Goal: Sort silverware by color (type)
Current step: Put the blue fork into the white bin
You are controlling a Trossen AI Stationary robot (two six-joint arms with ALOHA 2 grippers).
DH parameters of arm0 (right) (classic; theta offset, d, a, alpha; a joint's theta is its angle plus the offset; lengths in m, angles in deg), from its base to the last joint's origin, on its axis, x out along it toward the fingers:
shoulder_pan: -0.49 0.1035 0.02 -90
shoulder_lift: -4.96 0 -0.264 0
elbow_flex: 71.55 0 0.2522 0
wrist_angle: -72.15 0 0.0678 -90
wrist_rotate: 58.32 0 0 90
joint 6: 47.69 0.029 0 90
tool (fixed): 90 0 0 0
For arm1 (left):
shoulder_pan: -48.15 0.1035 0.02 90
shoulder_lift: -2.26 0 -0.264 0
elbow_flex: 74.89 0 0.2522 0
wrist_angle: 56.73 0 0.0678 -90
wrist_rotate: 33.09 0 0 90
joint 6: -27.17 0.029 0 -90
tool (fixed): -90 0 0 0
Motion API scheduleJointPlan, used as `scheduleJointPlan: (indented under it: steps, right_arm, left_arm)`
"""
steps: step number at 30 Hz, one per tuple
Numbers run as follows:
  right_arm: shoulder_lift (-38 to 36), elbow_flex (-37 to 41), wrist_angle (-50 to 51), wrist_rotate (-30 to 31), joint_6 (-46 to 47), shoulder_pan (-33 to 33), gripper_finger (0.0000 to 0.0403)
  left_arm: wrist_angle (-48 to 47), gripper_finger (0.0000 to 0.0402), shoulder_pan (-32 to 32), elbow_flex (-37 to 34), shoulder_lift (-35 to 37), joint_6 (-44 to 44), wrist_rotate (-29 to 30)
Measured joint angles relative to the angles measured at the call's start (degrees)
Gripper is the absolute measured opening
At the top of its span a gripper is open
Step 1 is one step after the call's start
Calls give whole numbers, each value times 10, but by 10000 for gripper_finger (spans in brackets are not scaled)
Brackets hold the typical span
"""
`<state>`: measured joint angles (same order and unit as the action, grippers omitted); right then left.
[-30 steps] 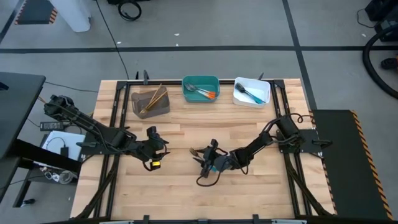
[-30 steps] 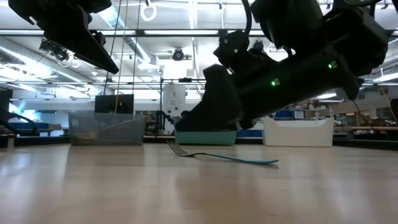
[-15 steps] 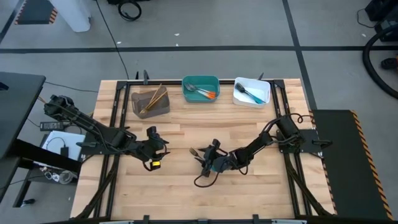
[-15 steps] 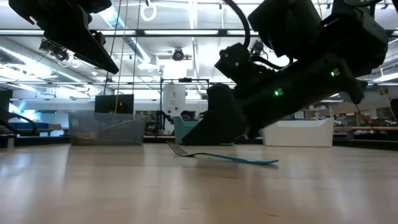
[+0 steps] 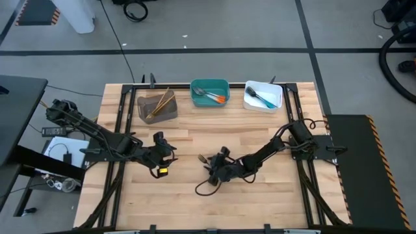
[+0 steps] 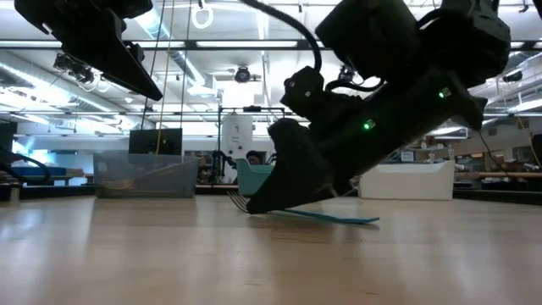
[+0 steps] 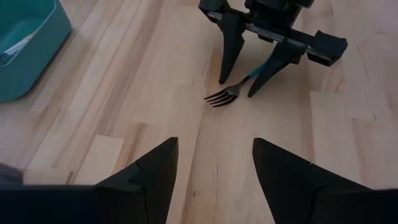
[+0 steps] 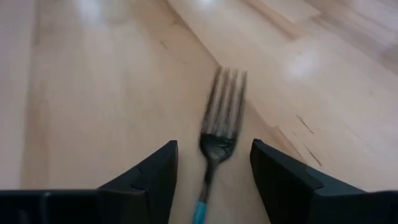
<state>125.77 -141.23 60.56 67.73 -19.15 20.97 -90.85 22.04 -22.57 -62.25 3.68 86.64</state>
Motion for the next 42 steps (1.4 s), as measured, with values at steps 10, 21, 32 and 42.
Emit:
scheduleJointPlan:
  steps: [10, 21, 32, 42]
  right_arm:
    - [-1, -1, 13, 8, 54, 10, 177]
    - [-1, -1, 11, -6, 55, 10, 93]
    - [-2, -1, 2, -68, 58, -7, 15]
    - [-16, 0, 17, -99, 49, -19, 11]
  left_arm:
    - [-2, 217, -2, 0, 0, 1, 0]
    - [-10, 217, -2, 0, 0, 1, 0]
    - [-13, 217, -2, 0, 0, 1, 0]
    - [-13, 217, -2, 0, 0, 1, 0]
